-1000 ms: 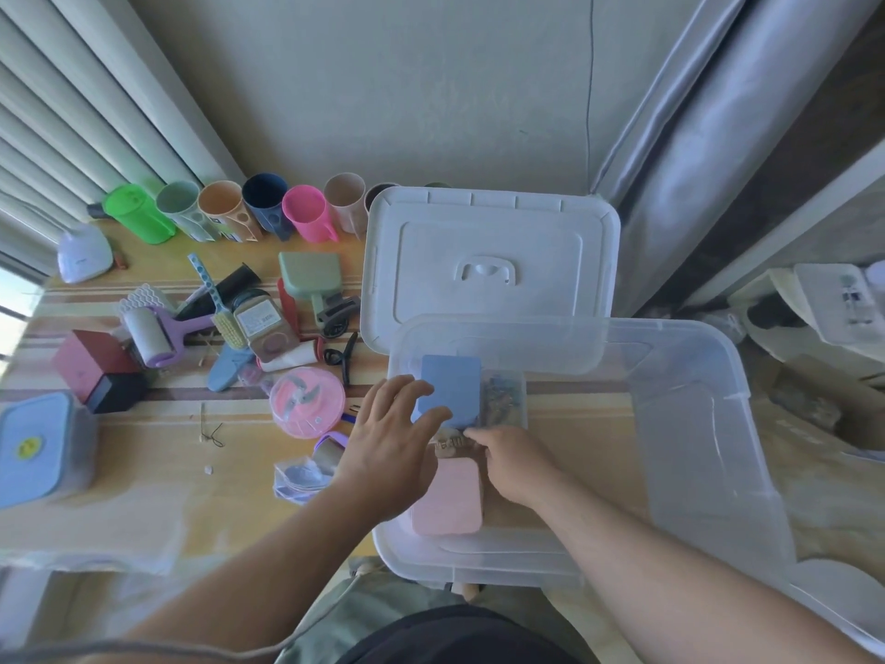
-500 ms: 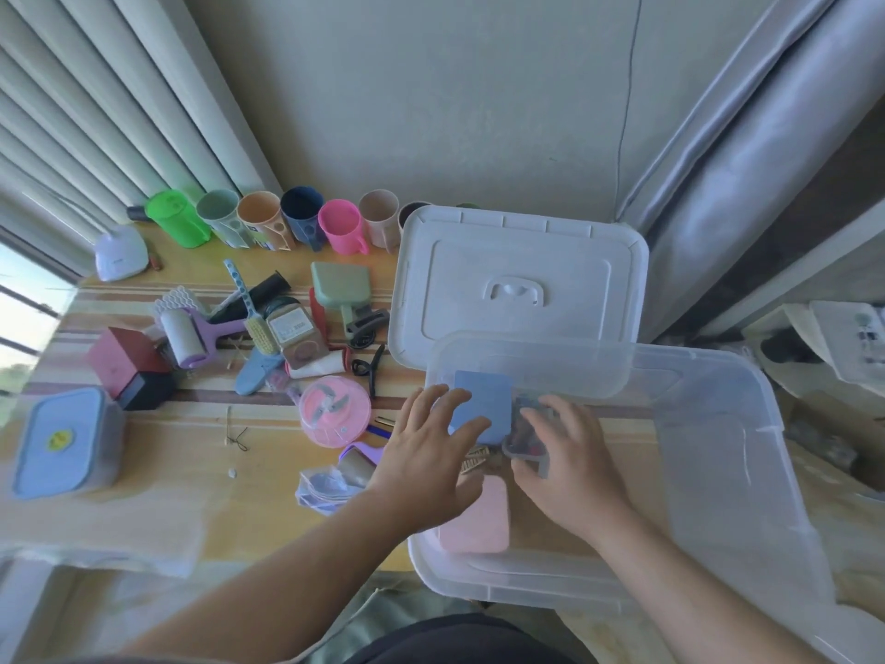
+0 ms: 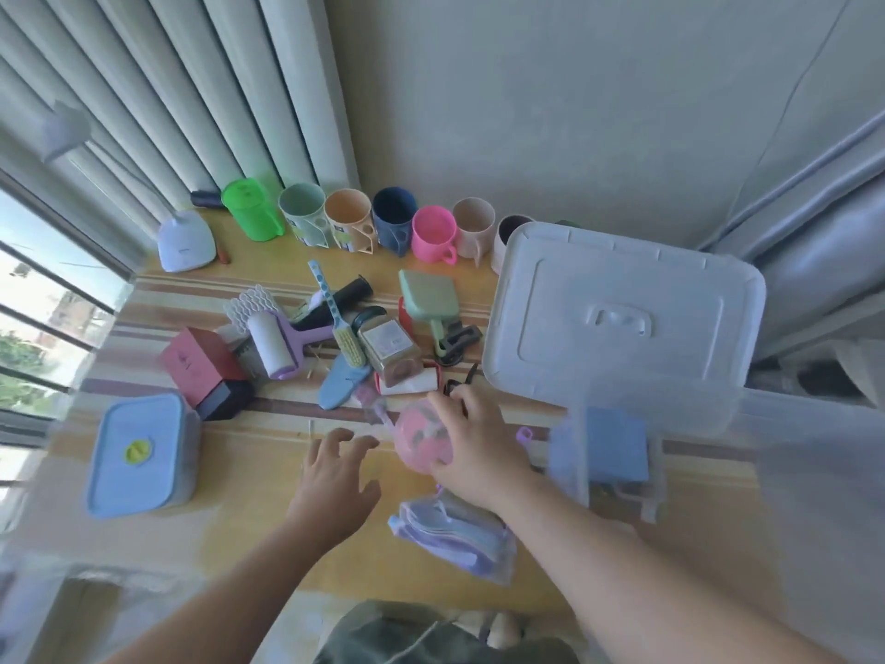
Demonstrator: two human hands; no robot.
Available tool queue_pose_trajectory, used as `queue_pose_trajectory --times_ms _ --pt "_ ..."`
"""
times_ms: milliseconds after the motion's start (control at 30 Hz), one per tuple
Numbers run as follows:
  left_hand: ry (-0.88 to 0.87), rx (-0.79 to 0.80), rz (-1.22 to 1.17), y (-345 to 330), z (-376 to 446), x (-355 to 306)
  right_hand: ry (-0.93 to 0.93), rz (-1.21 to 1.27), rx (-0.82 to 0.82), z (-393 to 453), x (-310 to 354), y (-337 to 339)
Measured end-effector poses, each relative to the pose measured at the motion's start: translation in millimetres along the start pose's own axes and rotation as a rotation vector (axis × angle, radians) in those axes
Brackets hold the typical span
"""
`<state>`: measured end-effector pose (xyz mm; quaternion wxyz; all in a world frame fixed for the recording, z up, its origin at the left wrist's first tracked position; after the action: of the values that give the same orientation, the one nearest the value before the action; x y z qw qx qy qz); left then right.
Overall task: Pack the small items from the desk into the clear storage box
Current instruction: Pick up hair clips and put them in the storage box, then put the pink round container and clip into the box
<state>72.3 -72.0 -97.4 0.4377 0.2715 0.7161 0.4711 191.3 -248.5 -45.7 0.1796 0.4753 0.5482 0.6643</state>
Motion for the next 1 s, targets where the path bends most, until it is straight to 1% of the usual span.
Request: queue_pose_trajectory --times_ms 67,133,200,300,400,467,533,600,700,800,867,933,1000 --pt "-0.003 0.050 0.009 1.3 0.6 23.1 -0.112 -0.062 0.106 12.6 -4.7 -33.9" --pt "-0.032 0.064 0.001 3.6 1.1 36.0 -0.198 -0.069 0.151 20.7 -7.3 -59.1" --pt "-0.063 0.078 -0.021 4.7 3.3 43.0 -0.230 -0.066 0.136 24.4 -9.1 -75.9" --pt "-0.099 0.120 -0.042 3.0 9.0 44.1 -0.229 -0.030 0.117 21.2 -15.6 -88.6" --pt "-0.160 0.157 -0.050 -0.7 16.1 37.3 -0.197 0.078 0.065 17.6 -19.3 -86.7" --pt "-0.190 0.191 -0.038 -5.4 19.9 32.2 -0.208 0.132 0.028 14.9 -21.4 -79.0" --pt "-0.196 0.220 -0.043 -9.4 24.4 25.0 -0.232 0.164 -0.035 11.2 -23.1 -63.7" --pt "-0.217 0.213 -0.073 -12.4 31.2 13.8 -0.222 0.208 -0.138 6.4 -20.4 -34.5" --pt "-0.275 0.171 -0.100 -12.0 45.3 -13.7 -0.179 0.269 -0.351 -3.9 -21.2 37.6" --pt "-0.298 0.178 -0.134 -15.5 57.6 -46.9 -0.213 0.251 -0.552 -26.2 -42.7 116.5" --pt "-0.292 0.191 -0.136 -21.5 64.6 -70.2 -0.262 0.223 -0.603 -46.2 -61.9 154.5" --pt "-0.278 0.210 -0.100 -29.3 68.2 -94.2 -0.321 0.185 -0.600 -67.8 -78.7 176.4" --pt "-0.251 0.264 -0.055 -46.2 71.4 -111.2 -0.364 0.144 -0.575 -91.5 -95.2 184.1"
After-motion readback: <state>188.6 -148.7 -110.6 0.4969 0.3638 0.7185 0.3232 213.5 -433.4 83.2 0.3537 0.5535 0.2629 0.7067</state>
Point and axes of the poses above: each hand's wrist, its own z-axis towards the middle knuckle, its own y-axis out of the back of the hand, x = y × z, the point moved 6 cm from there along z, towards the middle knuckle, and after that the axes turned 15 degrees about -x, right-handed, at the moved point
